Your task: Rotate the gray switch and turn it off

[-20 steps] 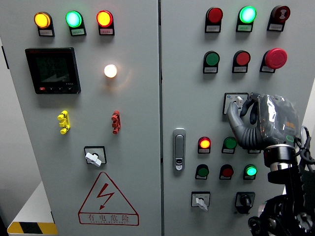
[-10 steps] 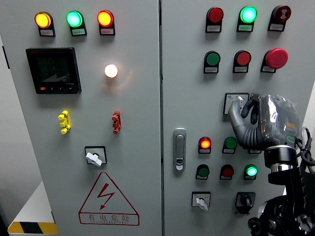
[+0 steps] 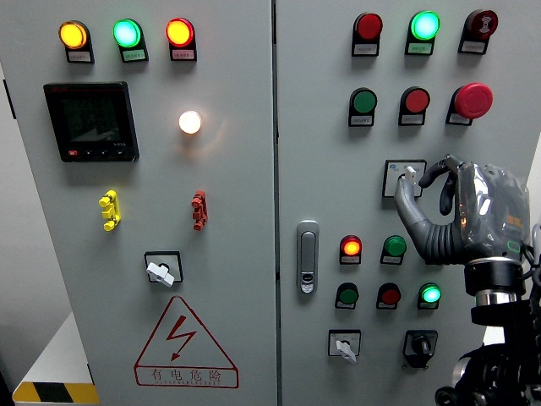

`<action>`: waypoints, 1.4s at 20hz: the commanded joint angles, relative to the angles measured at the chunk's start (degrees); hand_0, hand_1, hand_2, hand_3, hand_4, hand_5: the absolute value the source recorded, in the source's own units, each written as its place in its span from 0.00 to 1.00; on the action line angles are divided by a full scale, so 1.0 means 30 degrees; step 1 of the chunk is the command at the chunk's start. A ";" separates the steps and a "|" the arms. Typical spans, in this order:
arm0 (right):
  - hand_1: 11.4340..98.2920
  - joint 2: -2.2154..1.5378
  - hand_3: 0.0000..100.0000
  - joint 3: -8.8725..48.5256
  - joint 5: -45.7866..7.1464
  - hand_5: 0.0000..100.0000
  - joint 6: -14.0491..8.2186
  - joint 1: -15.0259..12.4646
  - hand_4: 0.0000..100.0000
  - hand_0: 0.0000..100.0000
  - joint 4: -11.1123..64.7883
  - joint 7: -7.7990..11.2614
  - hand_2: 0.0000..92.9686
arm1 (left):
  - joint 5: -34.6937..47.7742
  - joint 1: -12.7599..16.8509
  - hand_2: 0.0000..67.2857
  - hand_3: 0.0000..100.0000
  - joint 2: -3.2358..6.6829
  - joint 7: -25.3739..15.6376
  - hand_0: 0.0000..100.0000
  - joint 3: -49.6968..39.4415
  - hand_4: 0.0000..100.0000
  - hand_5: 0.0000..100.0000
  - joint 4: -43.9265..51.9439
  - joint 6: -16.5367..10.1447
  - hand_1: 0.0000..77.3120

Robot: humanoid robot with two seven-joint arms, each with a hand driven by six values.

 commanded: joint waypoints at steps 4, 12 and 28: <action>0.41 -0.0030 0.97 -0.0019 -0.0393 1.00 0.0100 -0.1009 0.81 0.18 0.1563 0.0041 0.55 | -0.0020 -0.0001 0.16 0.21 0.0021 0.0000 0.00 0.0000 0.13 0.13 0.0000 0.0004 0.00; 0.47 -0.0059 0.61 -0.0664 -0.0395 0.74 0.0159 -0.3824 0.47 0.06 0.5286 0.0713 0.46 | 0.0010 -0.0001 0.16 0.21 0.0021 0.0000 0.00 0.0000 0.13 0.13 0.0000 0.0004 0.00; 0.51 -0.0059 0.23 -0.0518 -0.1448 0.33 0.0159 -0.8772 0.14 0.27 0.9182 0.4989 0.14 | -0.0019 -0.0001 0.16 0.21 0.0021 0.0000 0.00 0.0000 0.13 0.13 0.0000 -0.0025 0.00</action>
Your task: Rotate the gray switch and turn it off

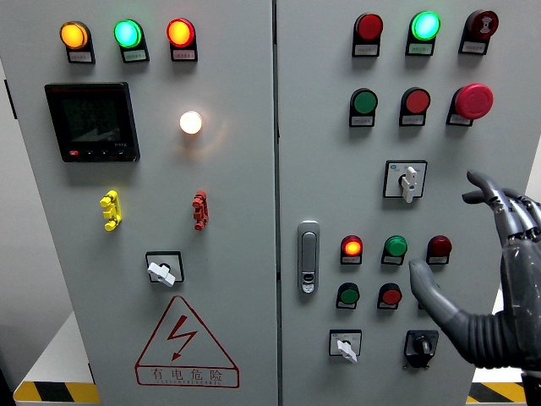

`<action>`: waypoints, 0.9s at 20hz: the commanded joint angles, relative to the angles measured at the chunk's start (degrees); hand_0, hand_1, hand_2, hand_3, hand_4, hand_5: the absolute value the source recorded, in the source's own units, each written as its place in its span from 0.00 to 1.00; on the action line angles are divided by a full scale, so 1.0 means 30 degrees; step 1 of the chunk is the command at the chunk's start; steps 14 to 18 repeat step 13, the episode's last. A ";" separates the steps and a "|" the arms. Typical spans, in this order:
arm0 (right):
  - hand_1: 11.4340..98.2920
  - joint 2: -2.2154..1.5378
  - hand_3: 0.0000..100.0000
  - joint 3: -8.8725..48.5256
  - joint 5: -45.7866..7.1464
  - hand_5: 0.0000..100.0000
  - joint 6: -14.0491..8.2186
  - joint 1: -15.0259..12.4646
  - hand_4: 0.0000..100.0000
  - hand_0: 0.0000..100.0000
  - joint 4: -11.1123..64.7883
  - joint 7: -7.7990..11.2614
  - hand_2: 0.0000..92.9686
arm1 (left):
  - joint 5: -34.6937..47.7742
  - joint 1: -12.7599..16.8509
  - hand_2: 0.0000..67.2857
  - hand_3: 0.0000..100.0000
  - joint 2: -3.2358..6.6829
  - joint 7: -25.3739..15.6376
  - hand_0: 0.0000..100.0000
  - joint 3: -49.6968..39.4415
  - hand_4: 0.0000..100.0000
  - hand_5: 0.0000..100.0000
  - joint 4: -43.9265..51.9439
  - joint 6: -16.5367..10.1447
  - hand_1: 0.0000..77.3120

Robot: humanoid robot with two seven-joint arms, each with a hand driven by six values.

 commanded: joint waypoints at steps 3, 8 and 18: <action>0.51 -0.0021 0.21 0.0201 -0.0606 0.29 -0.0031 -0.1780 0.14 0.29 0.0981 0.1459 0.13 | -0.0011 0.0001 0.16 0.21 0.0002 -0.0001 0.00 0.0001 0.13 0.13 0.0000 0.0006 0.00; 0.50 -0.0021 0.17 0.0289 -0.0694 0.23 -0.0060 -0.2015 0.14 0.31 0.1099 0.1520 0.13 | -0.0011 0.0001 0.16 0.21 0.0002 -0.0001 0.00 0.0001 0.13 0.13 0.0000 0.0006 0.00; 0.49 -0.0050 0.15 0.0289 -0.0899 0.19 -0.0177 -0.2045 0.13 0.34 0.1099 0.1491 0.12 | 0.0018 0.0001 0.16 0.21 0.0002 -0.0001 0.00 0.0001 0.13 0.13 0.0000 0.0006 0.00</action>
